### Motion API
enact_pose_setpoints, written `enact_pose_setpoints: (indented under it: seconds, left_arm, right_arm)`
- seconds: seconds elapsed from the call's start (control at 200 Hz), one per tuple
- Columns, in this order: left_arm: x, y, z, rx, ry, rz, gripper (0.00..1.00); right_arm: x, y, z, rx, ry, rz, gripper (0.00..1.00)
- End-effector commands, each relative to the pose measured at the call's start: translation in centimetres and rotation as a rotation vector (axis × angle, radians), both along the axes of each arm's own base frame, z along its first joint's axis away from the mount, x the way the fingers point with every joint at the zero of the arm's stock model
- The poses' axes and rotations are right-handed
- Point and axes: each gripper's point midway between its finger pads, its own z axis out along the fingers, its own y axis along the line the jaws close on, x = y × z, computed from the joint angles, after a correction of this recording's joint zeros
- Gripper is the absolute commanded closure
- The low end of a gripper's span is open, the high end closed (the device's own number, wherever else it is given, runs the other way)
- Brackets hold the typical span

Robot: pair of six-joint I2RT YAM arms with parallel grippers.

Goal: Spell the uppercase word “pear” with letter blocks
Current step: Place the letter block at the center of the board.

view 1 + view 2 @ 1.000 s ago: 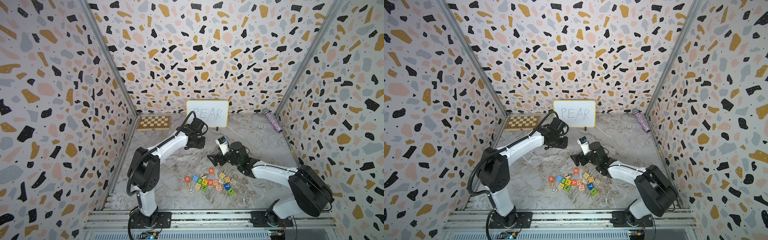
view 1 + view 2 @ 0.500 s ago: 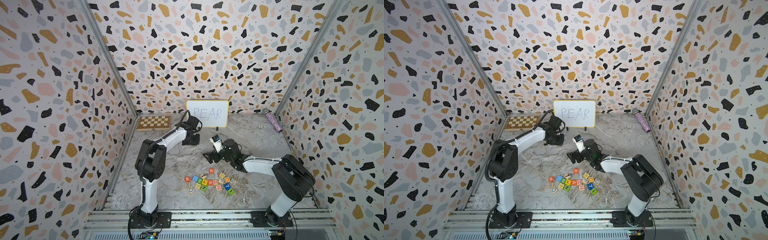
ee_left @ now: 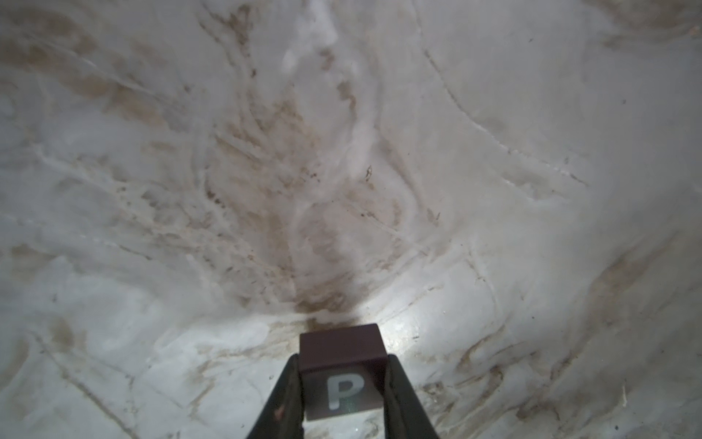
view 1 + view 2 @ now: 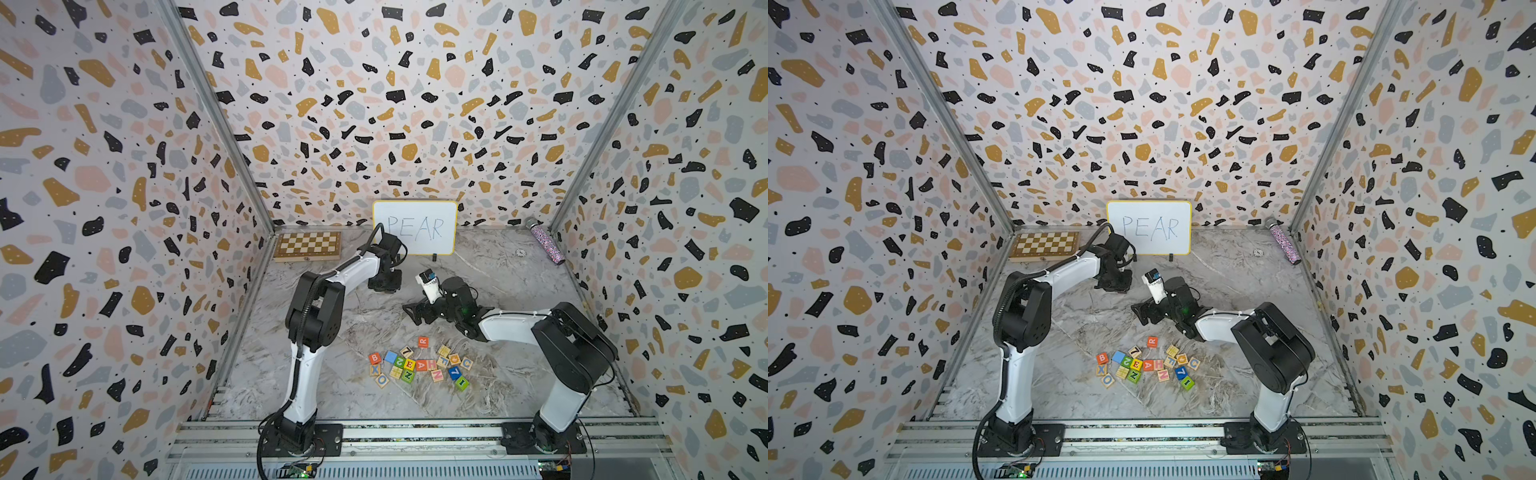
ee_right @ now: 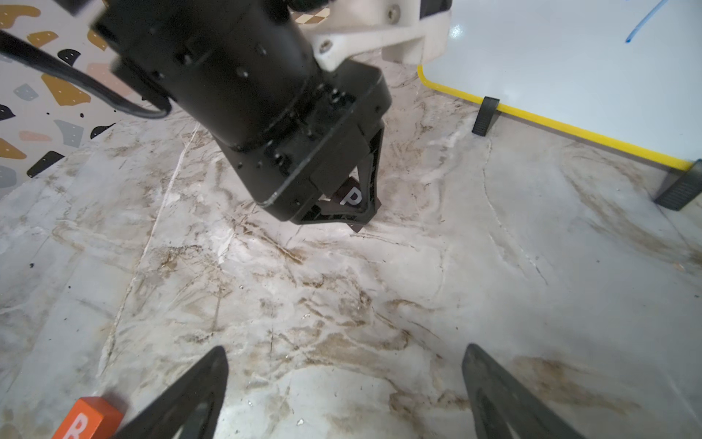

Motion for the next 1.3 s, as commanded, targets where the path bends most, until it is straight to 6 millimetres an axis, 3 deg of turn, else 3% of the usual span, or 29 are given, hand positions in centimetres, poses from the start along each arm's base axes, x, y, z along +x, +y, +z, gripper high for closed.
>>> enact_pose_setpoints:
  seconds: [0.0,0.551,0.746,0.856,1.292]
  left_arm:
    - [0.5,0.1,0.2,-0.005,0.005,0.008,0.78]
    - [0.9,0.9,-1.1,0.001,0.036,0.048,0.73]
    - [0.8,0.9,-1.4,0.001,0.043,0.054,0.61]
    - [0.8,0.9,-1.5,-0.003,0.048,0.061,0.61]
    - [0.7,0.6,0.4,-0.04,0.011,0.06,0.51]
  right_arm:
    - [0.4,0.7,1.6,0.018,-0.035,0.002,0.03]
    - [-0.7,0.5,1.9,0.009,-0.064,-0.005,0.04]
    - [-0.9,0.6,1.9,0.001,-0.069,-0.002,0.04]
    - [-1.0,0.8,2.1,0.002,-0.074,0.003,0.04]
    - [-1.3,0.9,2.3,-0.001,-0.081,0.005,0.04]
